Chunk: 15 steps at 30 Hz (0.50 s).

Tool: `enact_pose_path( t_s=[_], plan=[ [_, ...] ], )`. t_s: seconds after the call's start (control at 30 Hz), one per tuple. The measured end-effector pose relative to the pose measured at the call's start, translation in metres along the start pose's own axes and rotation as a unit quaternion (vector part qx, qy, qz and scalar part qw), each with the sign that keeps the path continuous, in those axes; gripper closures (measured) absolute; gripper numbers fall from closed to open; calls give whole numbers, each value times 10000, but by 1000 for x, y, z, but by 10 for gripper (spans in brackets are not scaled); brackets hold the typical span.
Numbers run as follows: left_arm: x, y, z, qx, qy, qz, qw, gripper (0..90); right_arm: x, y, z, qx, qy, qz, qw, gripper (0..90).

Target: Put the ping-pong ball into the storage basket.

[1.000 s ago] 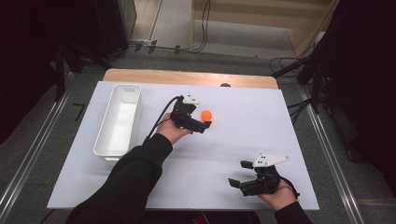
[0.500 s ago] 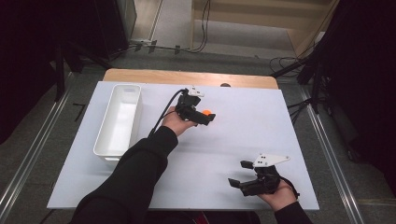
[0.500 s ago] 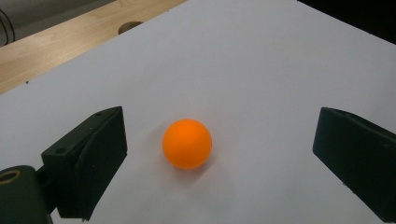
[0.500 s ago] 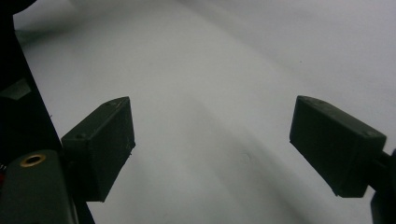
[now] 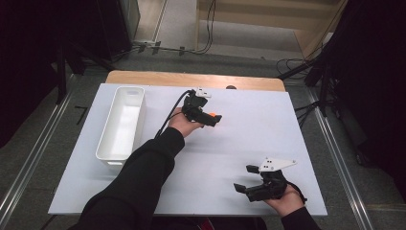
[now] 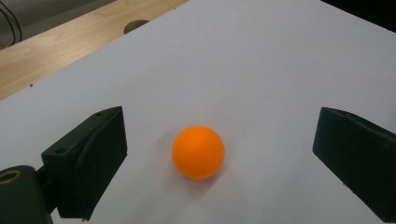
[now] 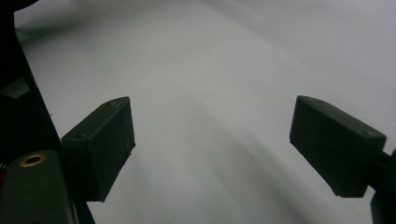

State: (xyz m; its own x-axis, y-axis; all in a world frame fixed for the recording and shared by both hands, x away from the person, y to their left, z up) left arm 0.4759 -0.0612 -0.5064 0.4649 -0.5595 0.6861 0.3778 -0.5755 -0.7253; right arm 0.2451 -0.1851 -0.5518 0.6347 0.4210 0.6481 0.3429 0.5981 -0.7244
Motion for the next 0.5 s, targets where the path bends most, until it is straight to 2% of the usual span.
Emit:
enact_pose_path(
  t_s=[0.17,0.23,0.5],
  plan=[
    [7,4,3,27,-31,-39,10000,36,0,0,0,11,-6,-5,10000,127],
    [7,7,3,-4,-80,40,10000,36,0,0,0,9,-10,1,10000,127],
    [15,16,5,89,-79,26,9999,36,0,0,-1,-10,-33,-27,10000,127]
  ],
)
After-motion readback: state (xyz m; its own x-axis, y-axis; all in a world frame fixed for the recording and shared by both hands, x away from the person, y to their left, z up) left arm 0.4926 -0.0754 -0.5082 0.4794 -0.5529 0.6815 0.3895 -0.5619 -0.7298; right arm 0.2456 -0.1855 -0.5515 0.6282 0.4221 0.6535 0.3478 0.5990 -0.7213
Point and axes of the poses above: each handheld gripper's, and its own axes: y roughly forward along the jaws, x roughly out of its top, z roughly to its left, the point moved 9 cm from there along y, roughly forward along the jaws, and after that the axes turned 7 degrees about z, right-handed, at the moved point
